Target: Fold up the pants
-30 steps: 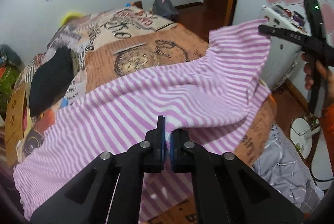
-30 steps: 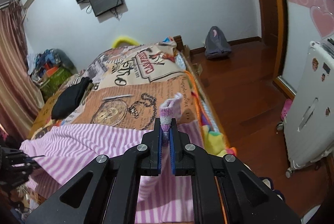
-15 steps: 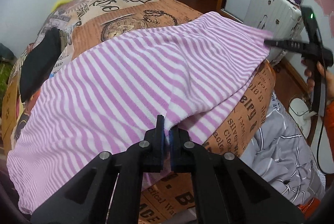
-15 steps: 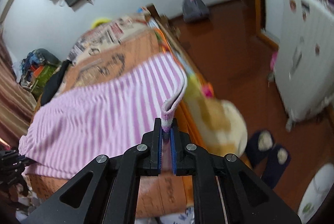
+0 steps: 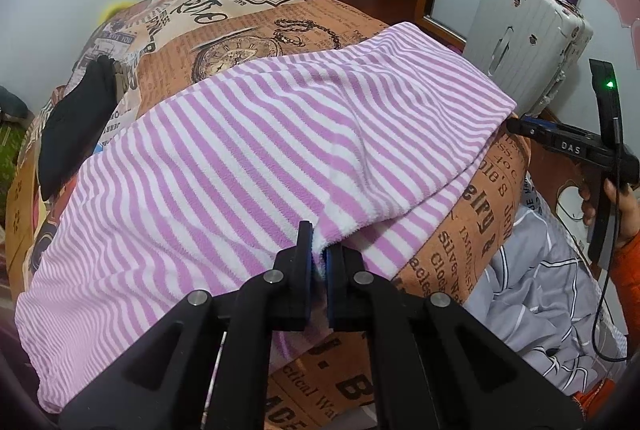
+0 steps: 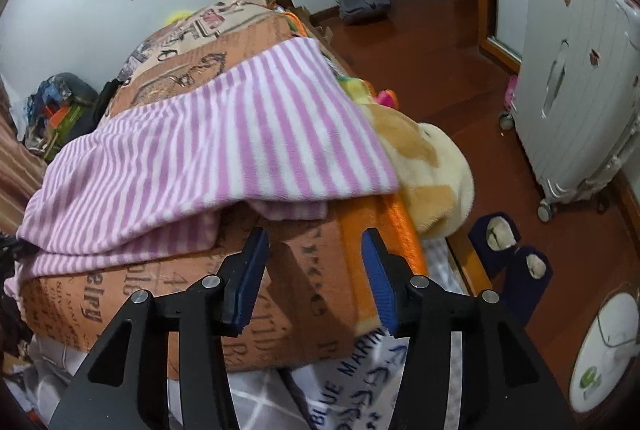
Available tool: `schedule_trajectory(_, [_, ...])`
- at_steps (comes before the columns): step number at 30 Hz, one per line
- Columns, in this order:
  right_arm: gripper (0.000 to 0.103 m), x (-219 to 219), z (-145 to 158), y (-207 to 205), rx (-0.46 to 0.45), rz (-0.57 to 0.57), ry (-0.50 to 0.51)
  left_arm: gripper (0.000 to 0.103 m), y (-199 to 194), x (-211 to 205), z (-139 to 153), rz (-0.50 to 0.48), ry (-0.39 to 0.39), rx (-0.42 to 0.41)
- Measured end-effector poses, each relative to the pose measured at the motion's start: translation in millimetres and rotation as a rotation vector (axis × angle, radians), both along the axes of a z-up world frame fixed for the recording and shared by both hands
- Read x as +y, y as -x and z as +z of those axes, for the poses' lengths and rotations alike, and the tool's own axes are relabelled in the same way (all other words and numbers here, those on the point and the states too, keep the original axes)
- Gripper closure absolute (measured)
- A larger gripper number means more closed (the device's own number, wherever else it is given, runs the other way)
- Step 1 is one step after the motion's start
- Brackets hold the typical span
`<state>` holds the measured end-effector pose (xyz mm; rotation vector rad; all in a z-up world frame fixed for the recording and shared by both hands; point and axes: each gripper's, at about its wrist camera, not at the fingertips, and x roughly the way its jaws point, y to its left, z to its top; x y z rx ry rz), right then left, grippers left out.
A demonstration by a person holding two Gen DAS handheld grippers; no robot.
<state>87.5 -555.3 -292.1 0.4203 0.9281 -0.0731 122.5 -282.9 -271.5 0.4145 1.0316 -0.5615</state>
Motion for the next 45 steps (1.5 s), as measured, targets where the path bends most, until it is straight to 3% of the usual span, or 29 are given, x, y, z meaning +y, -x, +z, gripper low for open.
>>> schedule_trajectory(5, [0.058,2.0,2.2,-9.4,-0.051,-0.031,0.035,0.099,-0.1,-0.5,-0.1,-0.002,-0.007,-0.004])
schedule_trajectory(7, [0.066,2.0,3.7,-12.1,-0.073,-0.028,0.044,0.099,-0.6,-0.5,-0.4,-0.001,-0.004,-0.002])
schedule_trajectory(9, [0.087,3.4,3.7,-15.3,-0.078,0.005,0.047,0.099,-0.5,-1.2,-0.6,0.000,-0.003,-0.002])
schedule_trajectory(12, [0.092,6.1,1.2,-18.9,-0.058,0.033,0.071,0.099,-1.0,-1.2,-0.3,0.004,0.002,0.000])
schedule_trajectory(20, [0.094,-5.5,13.9,-13.9,-0.088,-0.040,0.198,0.099,3.8,7.8,11.7,-0.004,0.036,0.011])
schedule_trajectory(23, [0.094,-2.2,11.9,-13.5,-0.065,-0.056,0.305,0.099,7.7,10.2,8.9,-0.013,0.026,0.013])
schedule_trajectory(28, [0.095,-30.8,-13.3,-9.3,0.036,-0.133,0.280,0.099,11.3,13.8,5.2,-0.021,0.027,0.023])
schedule_trajectory(33, [0.094,-52.0,-6.0,6.3,0.030,-0.146,0.148,0.099,11.5,10.2,4.0,-0.029,0.028,0.025])
schedule_trajectory(35, [0.090,-54.2,2.7,6.6,0.015,-0.136,0.097,0.099,11.8,8.0,2.9,-0.027,0.026,0.020])
schedule_trajectory(39, [0.060,-52.4,15.5,-2.0,-0.039,-0.150,0.010,0.099,14.6,5.1,2.3,-0.022,0.016,0.000])
schedule_trajectory(41, [0.056,-44.4,17.8,-8.1,-0.054,-0.147,0.021,0.099,15.5,5.4,2.1,-0.021,0.017,-0.002])
schedule_trajectory(42, [0.052,-40.2,15.5,-15.3,-0.034,-0.135,0.039,0.099,15.4,5.6,2.3,-0.021,0.018,-0.001])
schedule_trajectory(45, [0.050,-35.1,-1.4,-29.0,0.025,-0.118,0.036,0.099,14.1,5.6,2.5,-0.017,0.021,0.001])
